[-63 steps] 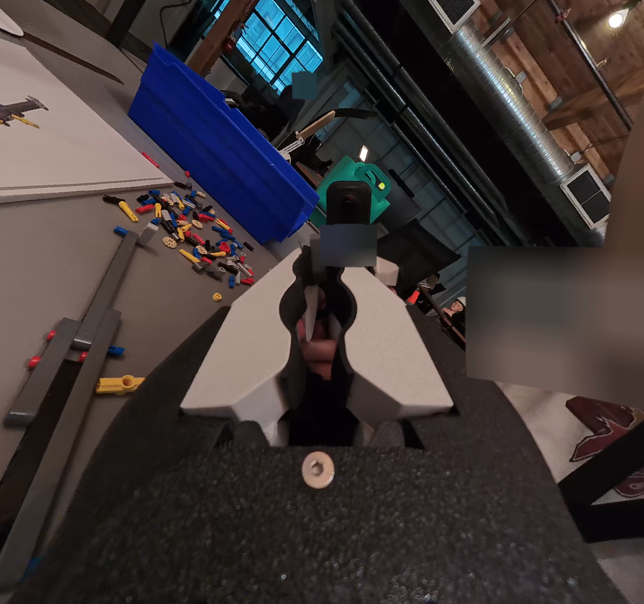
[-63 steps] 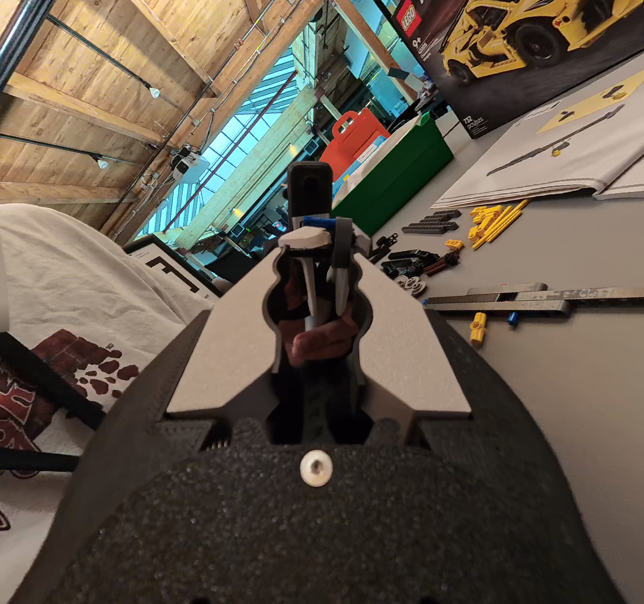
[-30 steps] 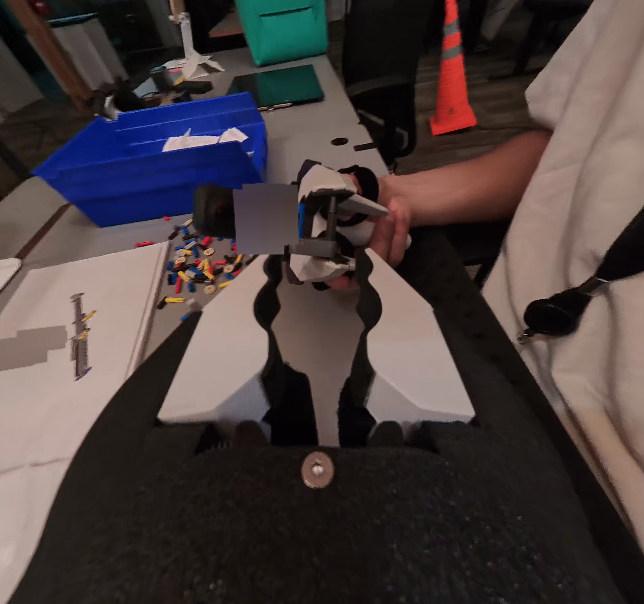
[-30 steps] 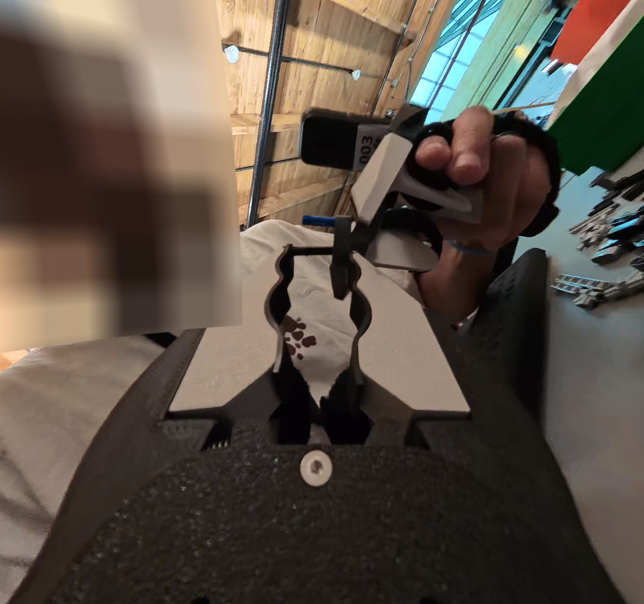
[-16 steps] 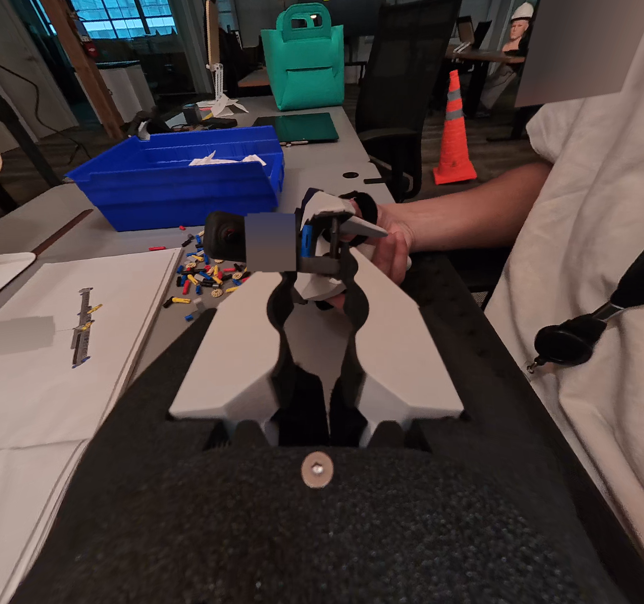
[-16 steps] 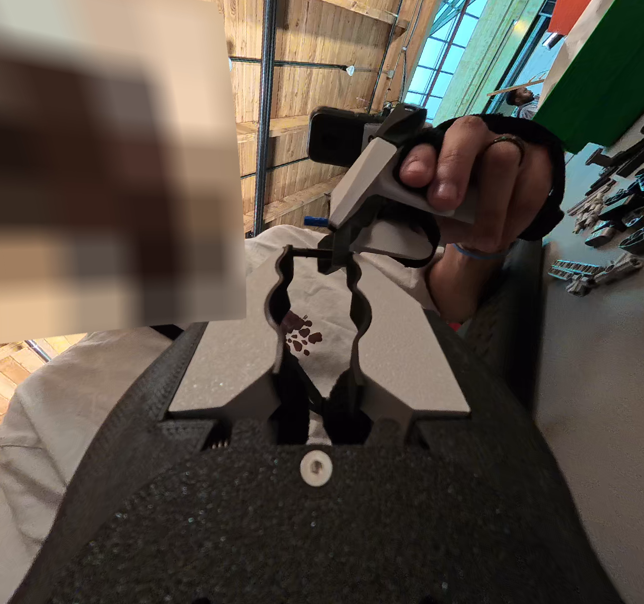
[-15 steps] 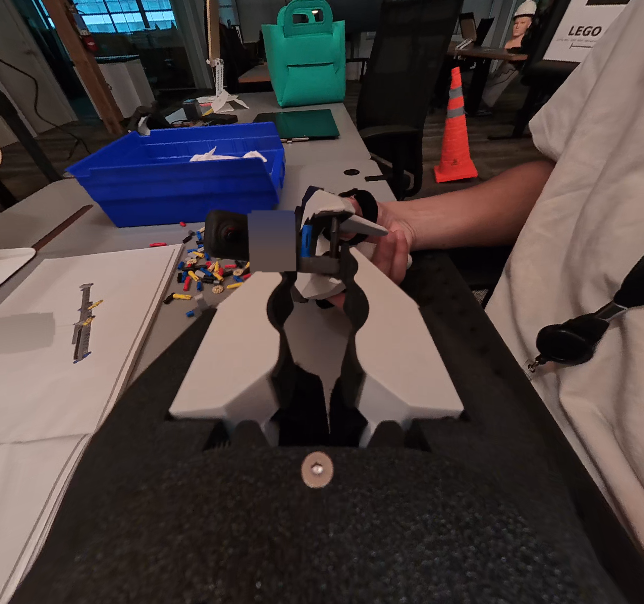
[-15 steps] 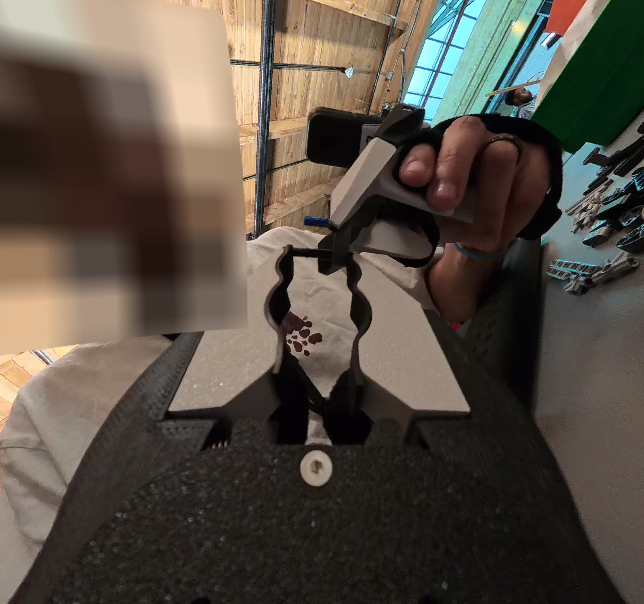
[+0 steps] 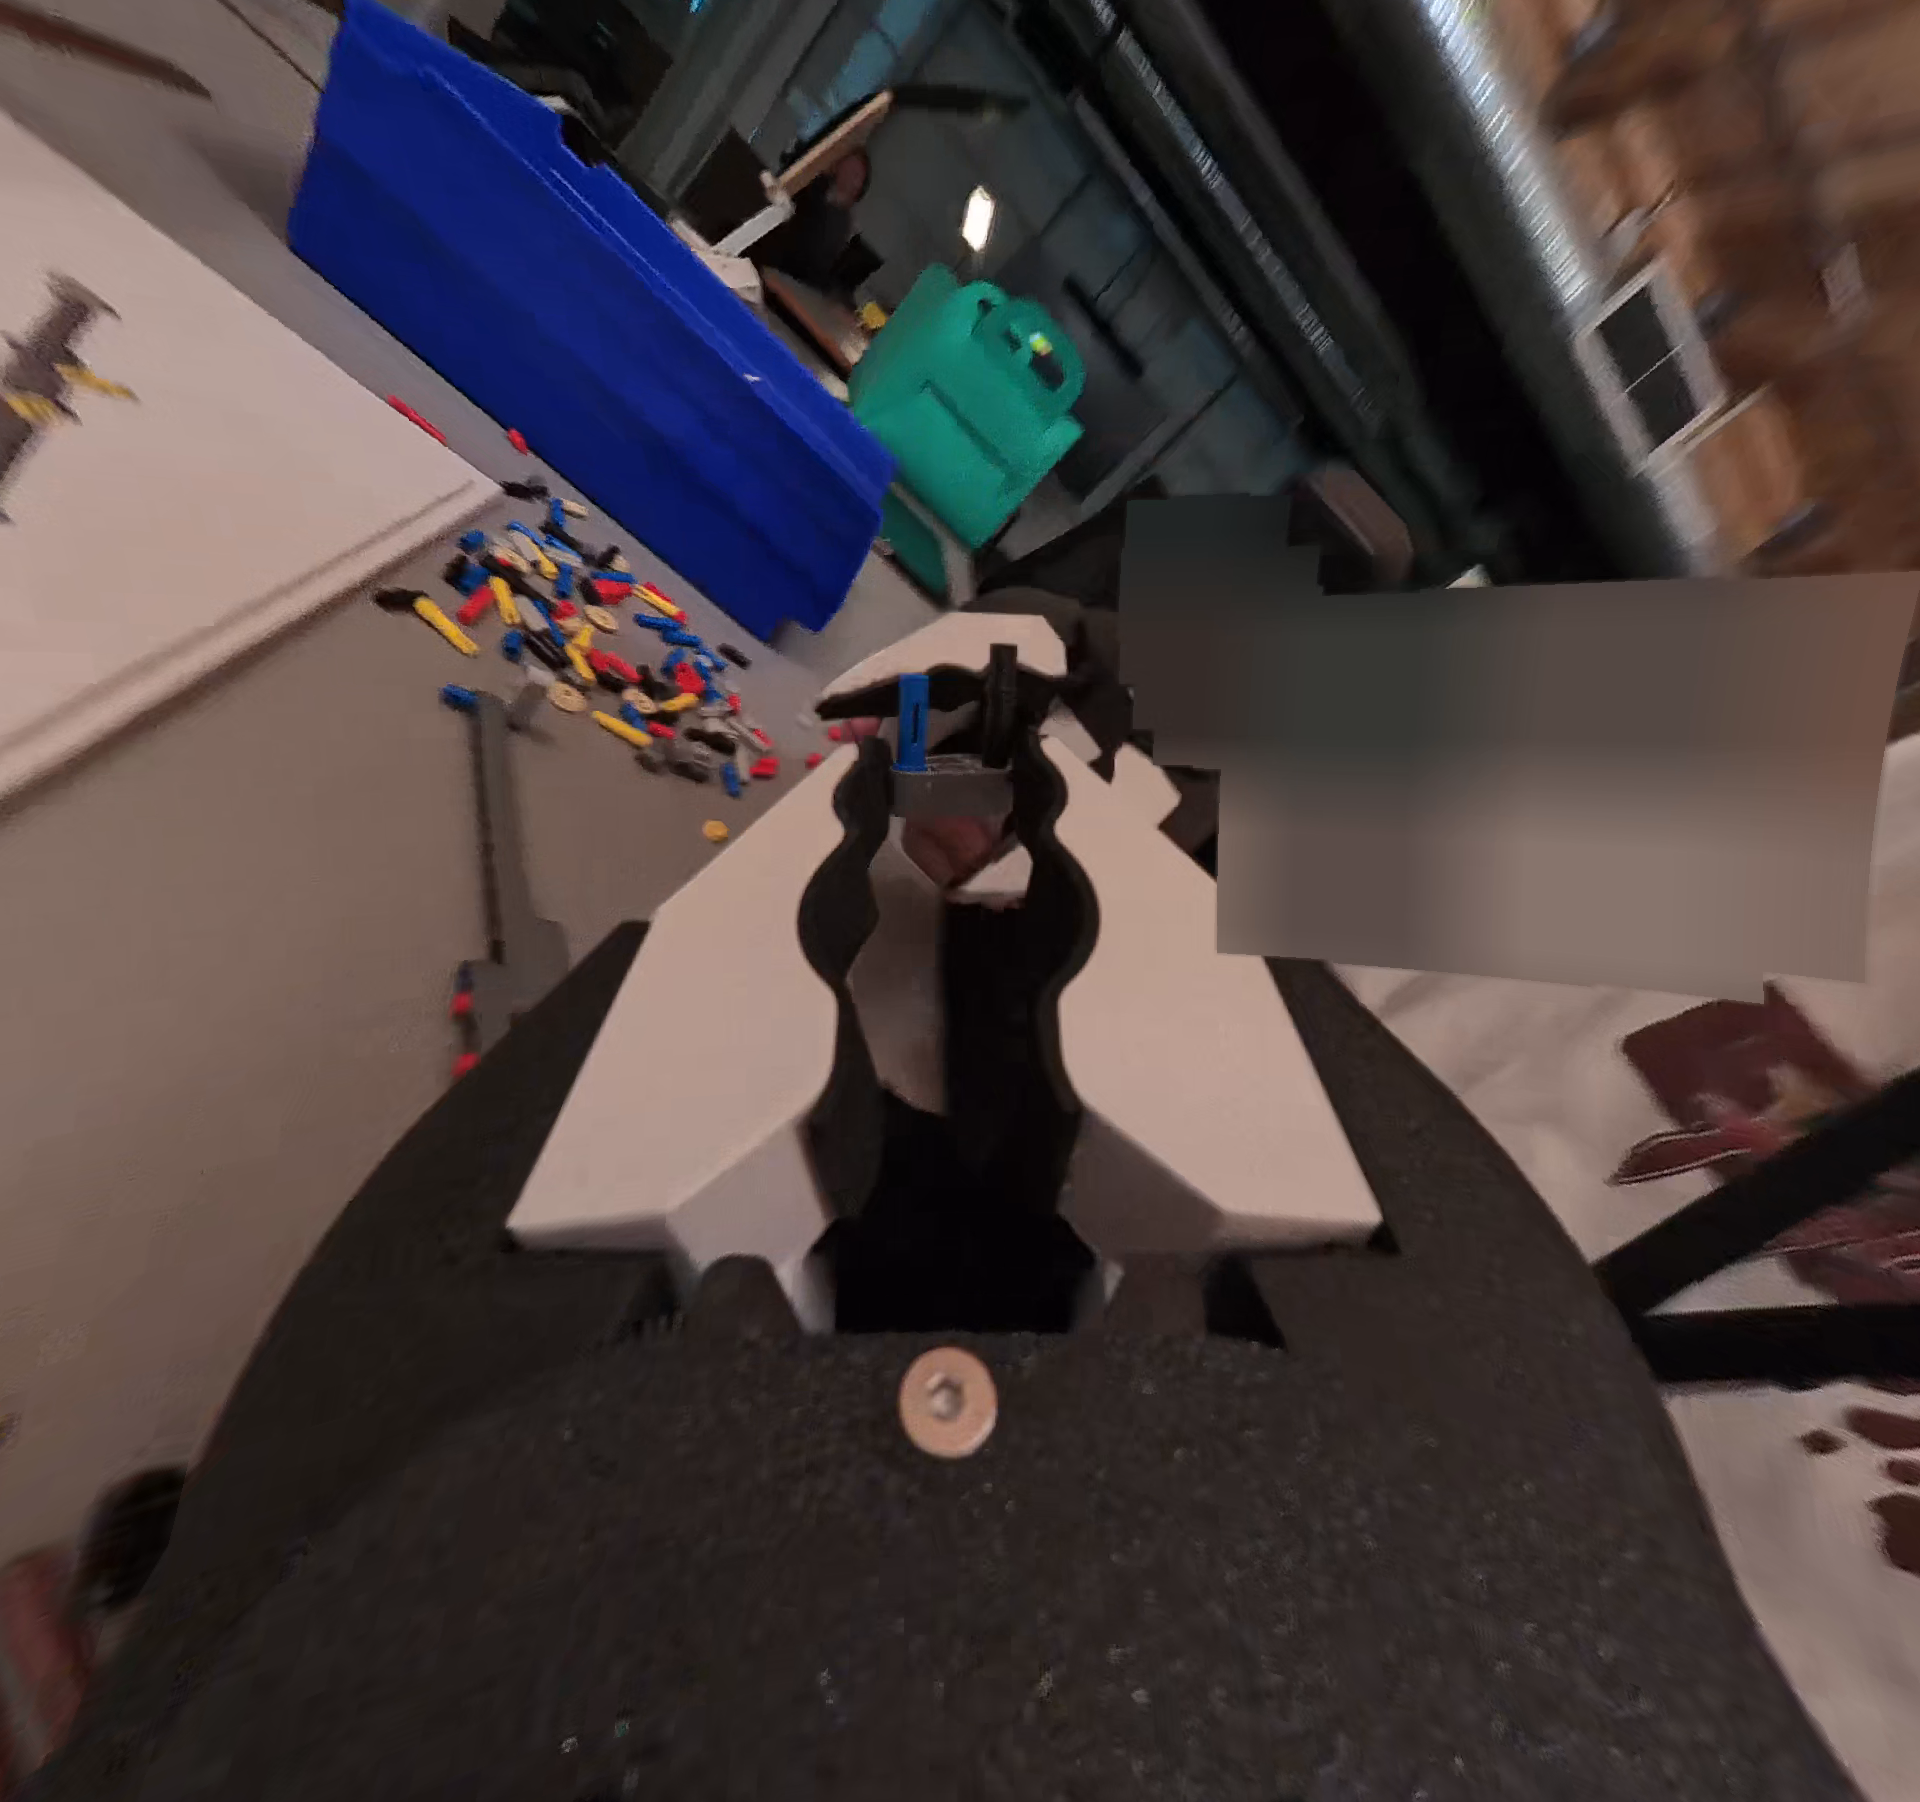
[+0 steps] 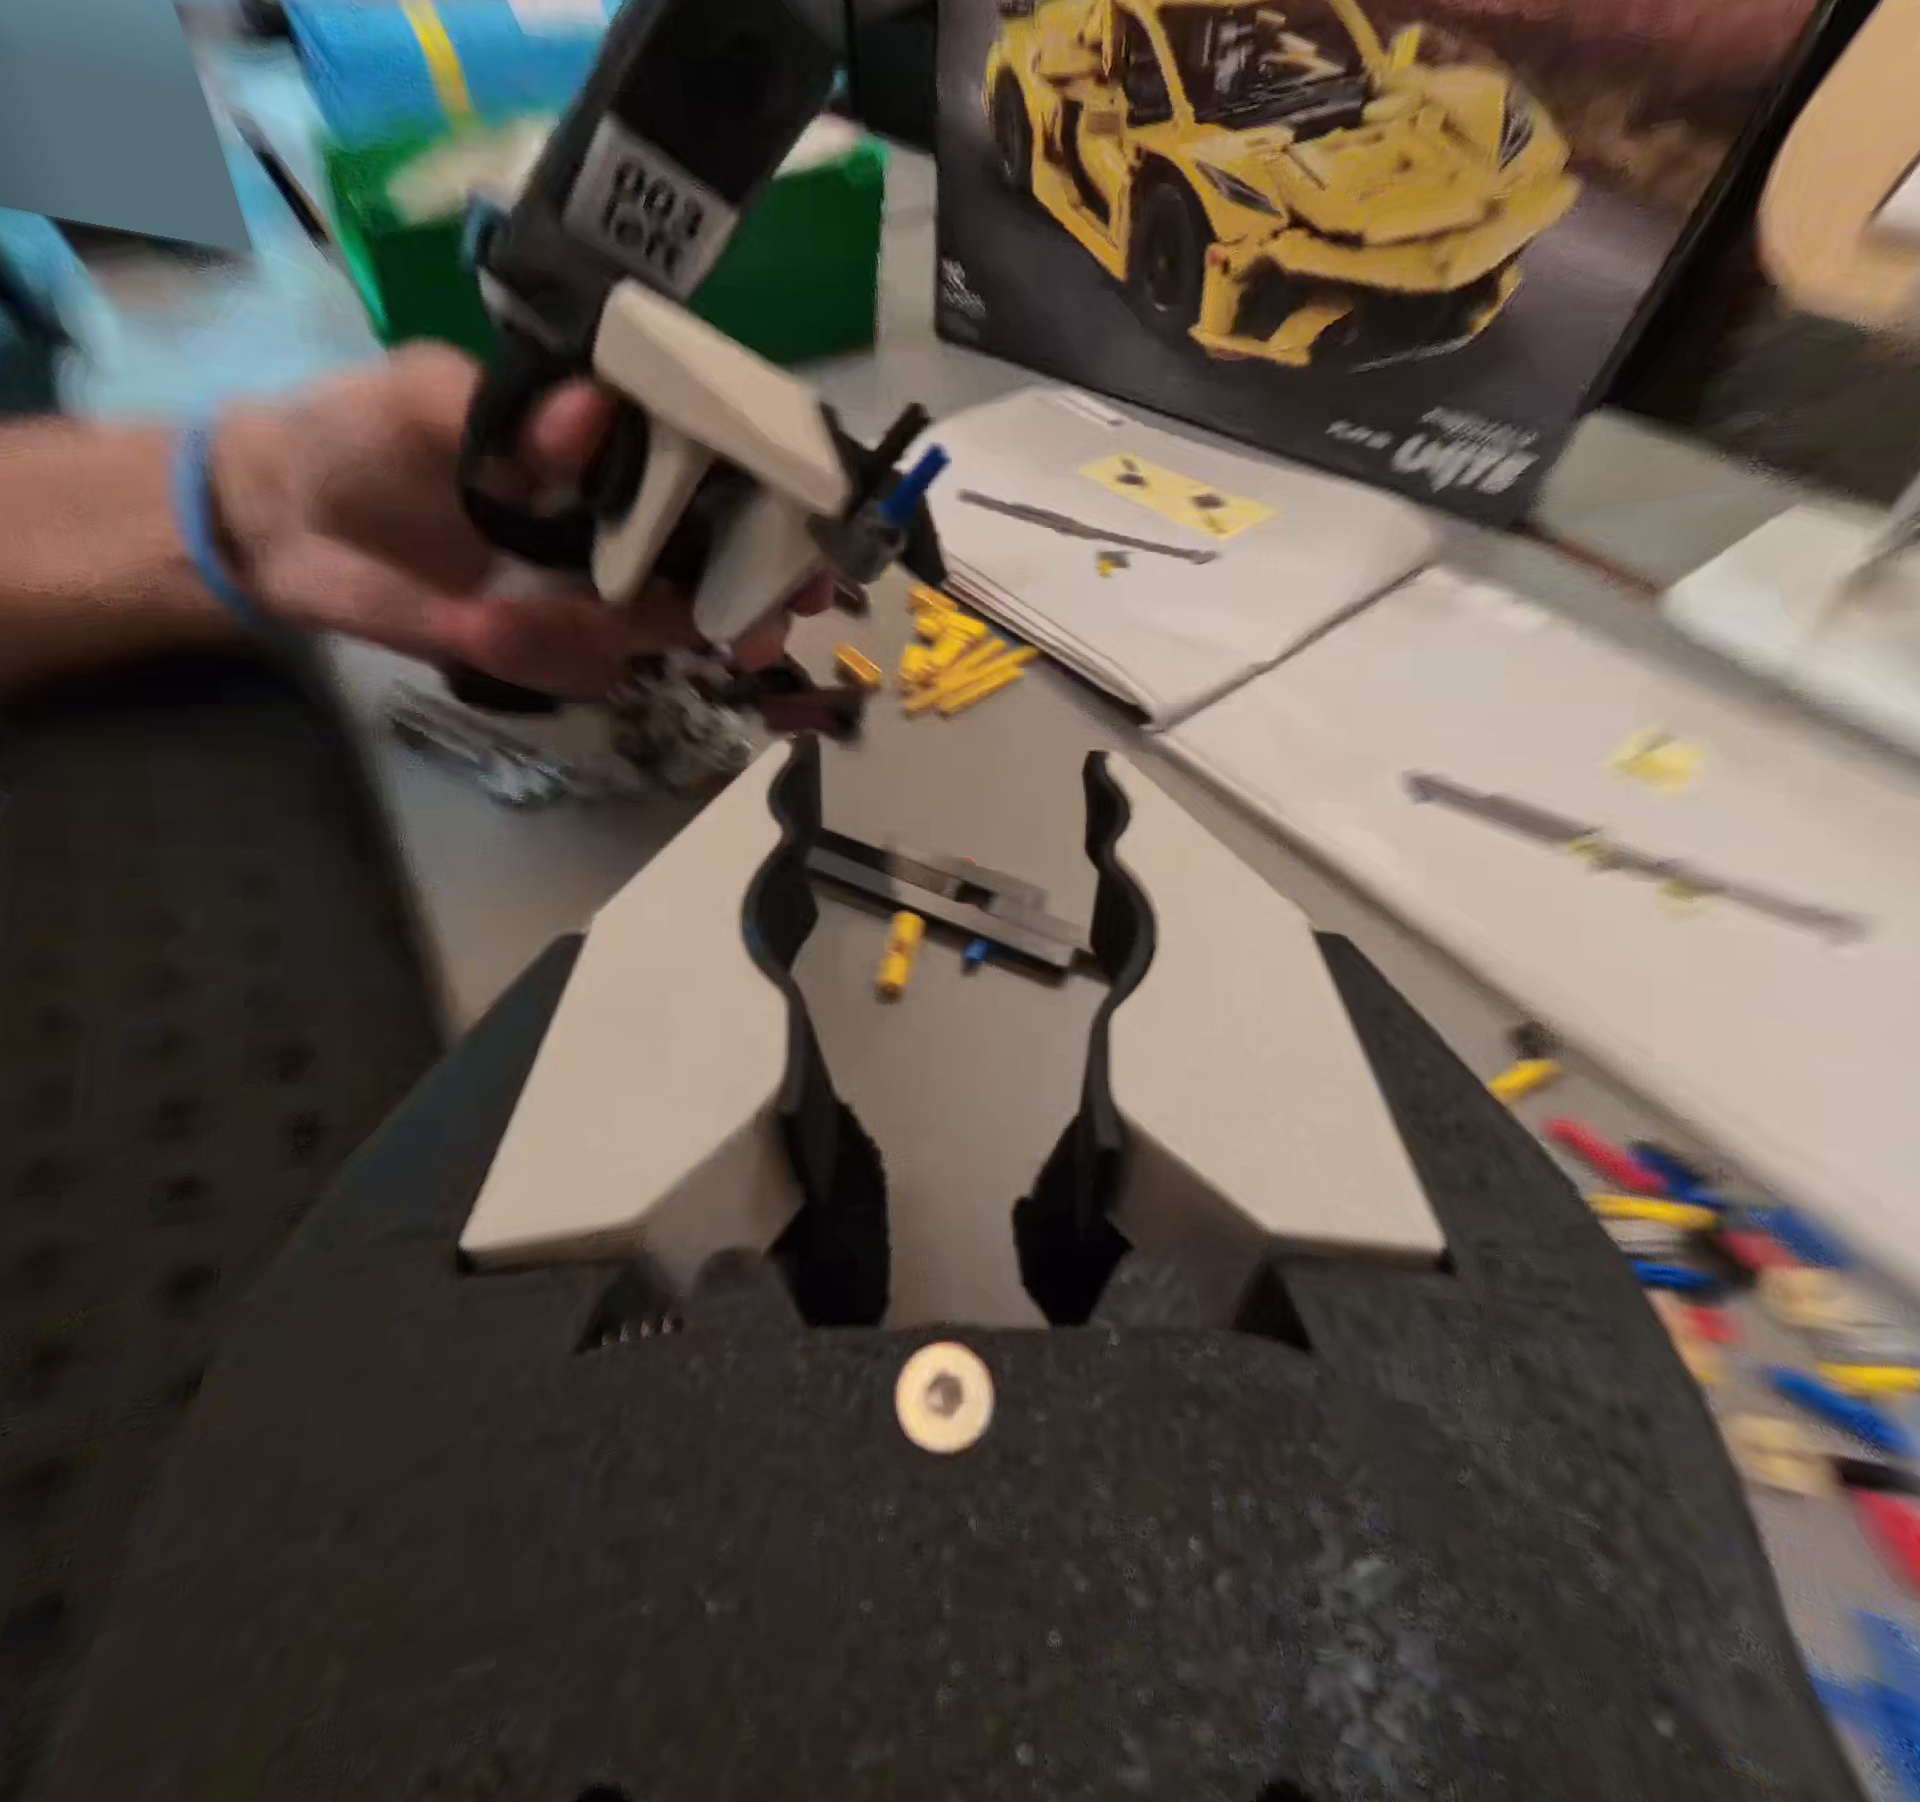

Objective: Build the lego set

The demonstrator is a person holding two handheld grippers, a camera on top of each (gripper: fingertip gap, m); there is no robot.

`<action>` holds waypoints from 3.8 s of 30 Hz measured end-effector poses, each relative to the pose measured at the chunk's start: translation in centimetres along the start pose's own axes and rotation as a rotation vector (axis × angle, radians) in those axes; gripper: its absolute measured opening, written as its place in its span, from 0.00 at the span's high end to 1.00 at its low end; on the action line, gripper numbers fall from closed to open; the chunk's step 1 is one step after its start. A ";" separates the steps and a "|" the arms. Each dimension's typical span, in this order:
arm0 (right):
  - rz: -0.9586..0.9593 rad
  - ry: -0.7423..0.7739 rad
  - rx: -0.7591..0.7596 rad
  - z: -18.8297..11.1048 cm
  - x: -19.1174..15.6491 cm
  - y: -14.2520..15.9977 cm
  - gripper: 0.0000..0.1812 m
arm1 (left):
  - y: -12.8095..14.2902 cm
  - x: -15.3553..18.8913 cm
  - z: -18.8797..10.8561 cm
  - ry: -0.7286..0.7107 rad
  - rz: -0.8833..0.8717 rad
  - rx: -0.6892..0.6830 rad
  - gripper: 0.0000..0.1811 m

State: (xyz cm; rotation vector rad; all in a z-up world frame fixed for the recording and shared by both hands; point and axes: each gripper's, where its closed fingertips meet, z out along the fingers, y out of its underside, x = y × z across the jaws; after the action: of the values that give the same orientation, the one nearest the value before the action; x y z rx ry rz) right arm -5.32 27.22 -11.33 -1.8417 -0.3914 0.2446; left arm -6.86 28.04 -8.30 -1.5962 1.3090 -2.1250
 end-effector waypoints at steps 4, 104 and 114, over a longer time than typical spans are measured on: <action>-0.368 0.136 -0.052 0.1 -1.5 -2.2 0.81 | 1.2 -0.4 0.3 0.079 -0.190 -0.035 0.88; -0.311 -0.374 -0.279 -2.7 -6.5 0.1 0.72 | 7.7 3.9 0.1 0.053 0.860 -0.428 0.97; -0.340 -0.444 -0.359 -2.3 -7.1 1.0 0.82 | 8.3 3.8 0.3 0.044 0.901 -0.453 0.97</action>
State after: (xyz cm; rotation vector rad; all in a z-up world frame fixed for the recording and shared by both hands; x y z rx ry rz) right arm -10.95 22.19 -11.77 -2.0247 -1.1050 0.3657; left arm -11.06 20.66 -11.70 -0.7695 2.0950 -1.3609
